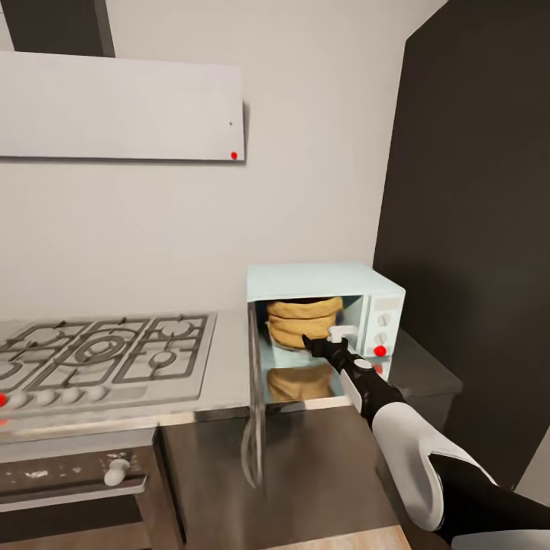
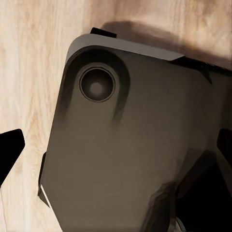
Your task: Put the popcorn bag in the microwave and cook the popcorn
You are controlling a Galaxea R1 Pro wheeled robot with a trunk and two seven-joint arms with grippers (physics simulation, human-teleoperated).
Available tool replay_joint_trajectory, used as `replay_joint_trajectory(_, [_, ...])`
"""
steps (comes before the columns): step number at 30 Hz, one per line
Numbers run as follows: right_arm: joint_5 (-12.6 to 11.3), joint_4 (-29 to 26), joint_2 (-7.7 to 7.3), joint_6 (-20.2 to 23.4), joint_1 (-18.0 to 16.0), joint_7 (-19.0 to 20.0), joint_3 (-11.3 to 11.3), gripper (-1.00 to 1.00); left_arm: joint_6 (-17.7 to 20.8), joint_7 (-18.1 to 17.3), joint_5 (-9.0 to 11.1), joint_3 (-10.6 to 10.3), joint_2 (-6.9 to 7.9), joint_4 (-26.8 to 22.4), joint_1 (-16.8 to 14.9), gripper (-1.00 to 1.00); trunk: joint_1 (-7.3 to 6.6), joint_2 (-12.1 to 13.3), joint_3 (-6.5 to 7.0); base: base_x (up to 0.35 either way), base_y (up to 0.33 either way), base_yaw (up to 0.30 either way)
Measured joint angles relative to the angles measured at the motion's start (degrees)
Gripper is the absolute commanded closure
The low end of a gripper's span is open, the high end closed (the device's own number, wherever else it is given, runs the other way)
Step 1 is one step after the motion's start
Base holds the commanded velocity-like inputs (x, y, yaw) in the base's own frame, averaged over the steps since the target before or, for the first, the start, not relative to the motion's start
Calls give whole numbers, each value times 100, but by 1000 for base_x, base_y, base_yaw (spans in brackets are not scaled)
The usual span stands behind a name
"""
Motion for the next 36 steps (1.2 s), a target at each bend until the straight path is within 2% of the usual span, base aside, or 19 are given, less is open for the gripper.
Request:
replay_joint_trajectory(5, [2, 0, 4, 15, 0, 2, 0, -100, -3, 0, 12, 14, 4, -4, 0, -100, 1, 0, 0, 239, 0, 0])
replay_joint_trajectory(8, [-10, 2, -39, 98, 0, -6, -4, -100, -4, 0, 25, 37, -3, -5, 0, -100, 5, 2, 0, -222, 0, 0])
replay_joint_trajectory(9, [-16, 1, -56, 247, 0, -7, -7, -100, -4, 1, 28, 44, -10, -5, 0, -100, 6, 2, 0, -330, 0, 0])
replay_joint_trajectory(16, [36, -122, -106, 1379, -3, 123, -8, -100, -8, 1, 21, 44, -32, -5, 0, -100, 7, 2, 0, -344, 0, 0])
replay_joint_trajectory(19, [37, -609, -158, 2052, -3, 170, -2, -100, -8, 4, 17, 41, -43, -3, 0, -100, 7, 1, 0, -346, 0, 0])
replay_joint_trajectory(21, [32, -1125, -165, 2827, -2, 176, -4, -100, -8, 2, 20, 41, -45, -1, 0, -100, 7, 1, 1, -346, 0, 0])
replay_joint_trajectory(24, [38, -1676, -205, 3728, -1, 181, -13, -100, -7, 1, 20, 40, -46, -1, 0, -100, 7, 1, 0, -346, 0, 0])
replay_joint_trajectory(26, [33, -1795, -405, 4033, -1, 185, -12, -100, -8, 2, 20, 41, -46, -2, 0, -100, 7, 1, 0, -346, 0, 0])
replay_joint_trajectory(28, [20, -1841, -724, 4287, -1, 213, -21, -100, -7, 1, 21, 41, -46, -3, 1, -100, 7, 1, 0, -346, 0, 0])
replay_joint_trajectory(29, [14, -1844, -804, 4375, -1, 222, -29, -100, -7, 1, 20, 41, -46, 0, 0, -100, 7, 1, 0, -346, 0, 0])
replay_joint_trajectory(30, [60, -1781, -1016, 4490, 15, 231, -26, -100, -7, 1, 21, 45, -42, -4, 1, -100, 7, 1, 0, -346, 0, 0])
replay_joint_trajectory(31, [115, -1745, -1158, 4530, 106, 234, -24, -100, -7, 0, 22, 46, -39, -5, 1, -100, 7, 1, -1, -346, 0, 0])
replay_joint_trajectory(33, [356, -1718, -1263, 4508, 520, 234, -28, -100, -7, 0, 25, 44, -38, -5, 0, -100, 7, 2, -1, -339, 0, 0])
replay_joint_trajectory(34, [589, -1710, -1305, 4344, 1056, 201, -29, -100, -8, 0, 28, 39, -37, -4, 0, -100, 7, 1, 1, -229, 0, 0])
replay_joint_trajectory(35, [616, -1693, -1311, 4192, 1907, 189, -34, -100, -7, 0, 29, 36, -37, -6, 0, -100, 6, 2, -2, -117, 0, 0])
replay_joint_trajectory(36, [609, -1617, -1312, 3988, 2404, 173, -35, -100, -7, 0, 28, 32, -37, -6, 0, -100, 5, 1, -2, -75, 0, 0])
